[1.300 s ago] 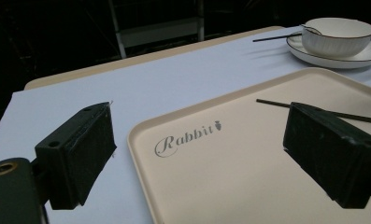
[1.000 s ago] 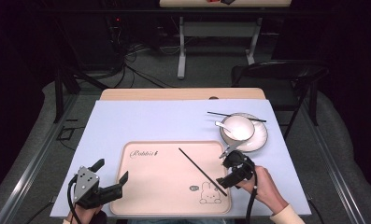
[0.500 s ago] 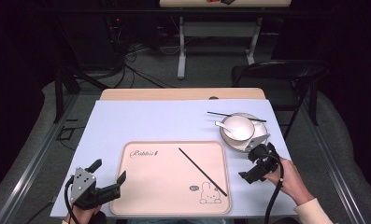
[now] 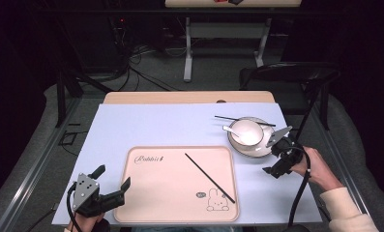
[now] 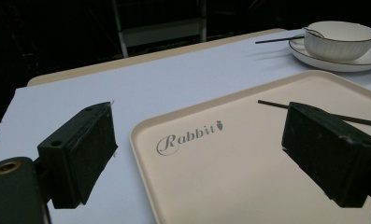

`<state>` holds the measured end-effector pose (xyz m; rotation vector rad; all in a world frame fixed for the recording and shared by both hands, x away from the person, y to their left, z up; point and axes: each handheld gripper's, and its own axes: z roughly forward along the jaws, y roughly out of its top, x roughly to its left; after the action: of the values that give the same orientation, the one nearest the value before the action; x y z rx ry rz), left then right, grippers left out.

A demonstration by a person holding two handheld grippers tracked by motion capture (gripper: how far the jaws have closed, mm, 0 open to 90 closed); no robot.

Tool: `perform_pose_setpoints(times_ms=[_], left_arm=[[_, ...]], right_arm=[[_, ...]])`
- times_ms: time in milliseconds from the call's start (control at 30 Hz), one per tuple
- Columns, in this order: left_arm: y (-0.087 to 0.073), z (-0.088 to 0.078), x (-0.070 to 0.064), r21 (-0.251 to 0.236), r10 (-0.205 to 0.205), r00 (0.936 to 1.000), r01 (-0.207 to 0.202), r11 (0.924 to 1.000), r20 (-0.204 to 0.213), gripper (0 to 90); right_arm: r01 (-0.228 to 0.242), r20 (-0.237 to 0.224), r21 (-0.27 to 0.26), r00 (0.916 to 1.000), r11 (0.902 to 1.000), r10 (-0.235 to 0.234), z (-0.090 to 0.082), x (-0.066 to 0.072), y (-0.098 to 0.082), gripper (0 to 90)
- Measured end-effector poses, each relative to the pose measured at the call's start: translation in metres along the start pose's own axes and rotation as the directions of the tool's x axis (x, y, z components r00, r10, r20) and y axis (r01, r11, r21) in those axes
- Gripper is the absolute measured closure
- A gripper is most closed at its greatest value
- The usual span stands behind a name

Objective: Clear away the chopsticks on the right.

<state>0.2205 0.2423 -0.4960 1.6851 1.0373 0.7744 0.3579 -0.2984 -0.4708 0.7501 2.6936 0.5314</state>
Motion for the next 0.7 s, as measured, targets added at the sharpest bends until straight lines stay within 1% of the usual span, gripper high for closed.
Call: perform_pose_setpoints(times_ms=[33, 67, 133, 200, 267, 300, 367, 400, 467, 500, 567, 667, 700], left_arm=[[0.000, 0.000, 0.000, 0.001, 0.000, 1.0000, 0.000, 1.0000, 0.000, 9.8], [0.000, 0.000, 0.000, 0.001, 0.001, 1.0000, -0.001, 1.0000, 0.001, 9.8], [0.000, 0.000, -0.001, 0.000, 0.003, 1.0000, -0.003, 1.0000, 0.000, 9.9], [0.000, 0.000, -0.001, -0.001, 0.003, 1.0000, -0.003, 1.0000, 0.001, 9.8], [0.000, 0.000, -0.001, -0.001, 0.003, 1.0000, -0.003, 1.0000, 0.000, 9.8], [0.000, 0.000, -0.001, -0.001, 0.003, 1.0000, -0.003, 1.0000, 0.000, 9.8], [0.000, 0.001, -0.001, 0.000, 0.006, 1.0000, -0.006, 1.0000, 0.000, 9.9], [0.000, 0.001, -0.001, -0.002, 0.004, 1.0000, -0.004, 1.0000, 0.000, 9.9], [0.000, 0.001, -0.001, -0.002, 0.002, 1.0000, -0.002, 1.0000, 0.000, 9.9], [0.000, 0.001, -0.001, -0.002, 0.003, 1.0000, -0.003, 1.0000, 0.001, 9.9], [0.000, 0.002, -0.001, -0.001, 0.003, 1.0000, -0.003, 1.0000, 0.001, 9.9], [0.000, 0.002, -0.001, 0.000, 0.002, 1.0000, -0.002, 1.0000, 0.002, 9.9], [0.001, 0.002, -0.001, 0.001, 0.002, 1.0000, -0.002, 1.0000, 0.002, 9.9]], right_arm=[[0.008, -0.001, -0.007, 1.0000, 0.9999, -0.008, -0.001, -0.004, 0.000, 0.9], [0.011, -0.002, -0.001, 0.9999, 0.9999, -0.011, -0.002, -0.008, 0.000, 0.6], [0.026, -0.014, -0.009, 0.9996, 0.9996, -0.026, -0.004, -0.015, 0.001, 0.6], [0.026, -0.009, 0.012, 0.9996, 0.9996, -0.026, -0.004, -0.021, 0.003, 0.4], [0.052, -0.025, 0.012, 0.9984, 0.9986, -0.052, -0.004, -0.028, 0.005, 0.3], [0.040, -0.018, 0.026, 0.9991, 0.9989, -0.040, -0.004, -0.031, 0.005, 0.3], [0.055, -0.034, 0.021, 0.9980, 0.9983, -0.054, -0.004, -0.038, 0.007, 0.4], [0.054, -0.032, 0.027, 0.9981, 0.9982, -0.053, -0.004, -0.042, 0.008, 0.3], [0.062, -0.043, 0.028, 0.9972, 0.9977, -0.061, -0.004, -0.049, 0.009, 0.2], [0.064, -0.040, 0.036, 0.9972, 0.9973, -0.063, -0.004, -0.054, 0.010, 0.1], [0.073, -0.046, 0.029, 0.9963, 0.9969, -0.072, -0.005, -0.060, 0.012, 0.0], [0.088, -0.041, 0.038, 0.9954, 0.9953, -0.087, -0.007, -0.070, 0.016, 0.0], [0.092, -0.049, 0.034, 0.9947, 0.9952, -0.090, -0.008, -0.074, 0.017, 0.0]])
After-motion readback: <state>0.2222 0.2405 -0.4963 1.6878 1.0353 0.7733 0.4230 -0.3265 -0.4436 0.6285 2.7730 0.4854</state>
